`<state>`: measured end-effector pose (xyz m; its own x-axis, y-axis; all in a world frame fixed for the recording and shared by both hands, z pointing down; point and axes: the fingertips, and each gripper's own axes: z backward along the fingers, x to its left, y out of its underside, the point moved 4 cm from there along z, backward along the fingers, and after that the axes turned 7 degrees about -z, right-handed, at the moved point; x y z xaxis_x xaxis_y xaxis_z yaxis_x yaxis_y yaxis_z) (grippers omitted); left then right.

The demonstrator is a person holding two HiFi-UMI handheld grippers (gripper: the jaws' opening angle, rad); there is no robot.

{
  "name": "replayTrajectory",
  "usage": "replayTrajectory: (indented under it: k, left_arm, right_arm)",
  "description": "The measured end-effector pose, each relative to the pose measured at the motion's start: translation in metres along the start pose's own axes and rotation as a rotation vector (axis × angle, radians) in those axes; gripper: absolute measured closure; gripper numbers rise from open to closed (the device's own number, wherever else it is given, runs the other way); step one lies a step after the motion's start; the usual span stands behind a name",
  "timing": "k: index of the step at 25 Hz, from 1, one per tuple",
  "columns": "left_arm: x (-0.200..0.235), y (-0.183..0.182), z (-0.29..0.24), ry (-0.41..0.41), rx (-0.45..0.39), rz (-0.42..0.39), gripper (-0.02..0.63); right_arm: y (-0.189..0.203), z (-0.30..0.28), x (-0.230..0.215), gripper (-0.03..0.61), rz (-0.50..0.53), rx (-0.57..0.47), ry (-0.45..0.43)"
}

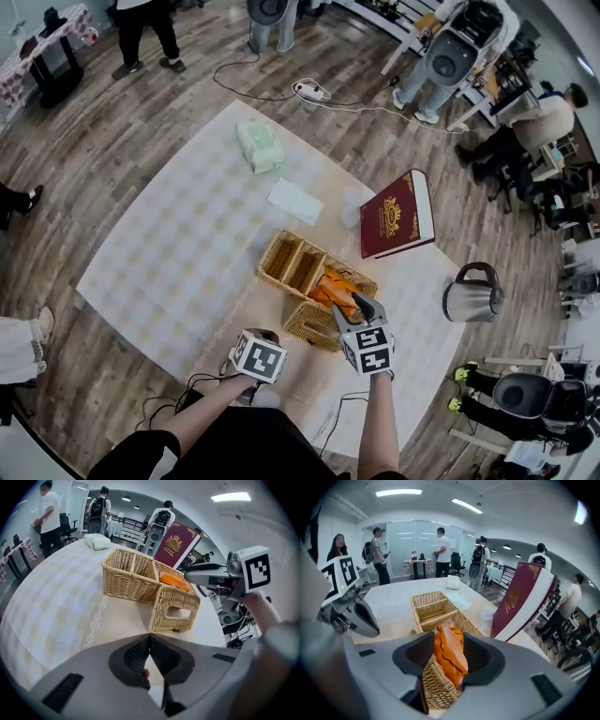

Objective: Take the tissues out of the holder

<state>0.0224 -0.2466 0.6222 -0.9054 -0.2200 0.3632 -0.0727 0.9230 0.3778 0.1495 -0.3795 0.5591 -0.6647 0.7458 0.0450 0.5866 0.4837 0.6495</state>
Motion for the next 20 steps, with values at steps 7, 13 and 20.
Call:
replayTrajectory:
  k: [7, 13, 20]
  left_arm:
    - [0.005, -0.001, -0.003, 0.003, 0.007, 0.014, 0.607]
    - [0.01, -0.003, -0.008, 0.005, 0.011, 0.025, 0.607]
    - [0.01, 0.001, -0.011, 0.008, 0.025, 0.036, 0.607]
  right_arm:
    - [0.005, -0.028, -0.009, 0.383, 0.106, 0.122, -0.038]
    - [0.009, -0.046, -0.01, 0.385, 0.132, 0.181, -0.072]
    - [0.014, -0.054, -0.009, 0.488, 0.134, 0.217, -0.076]
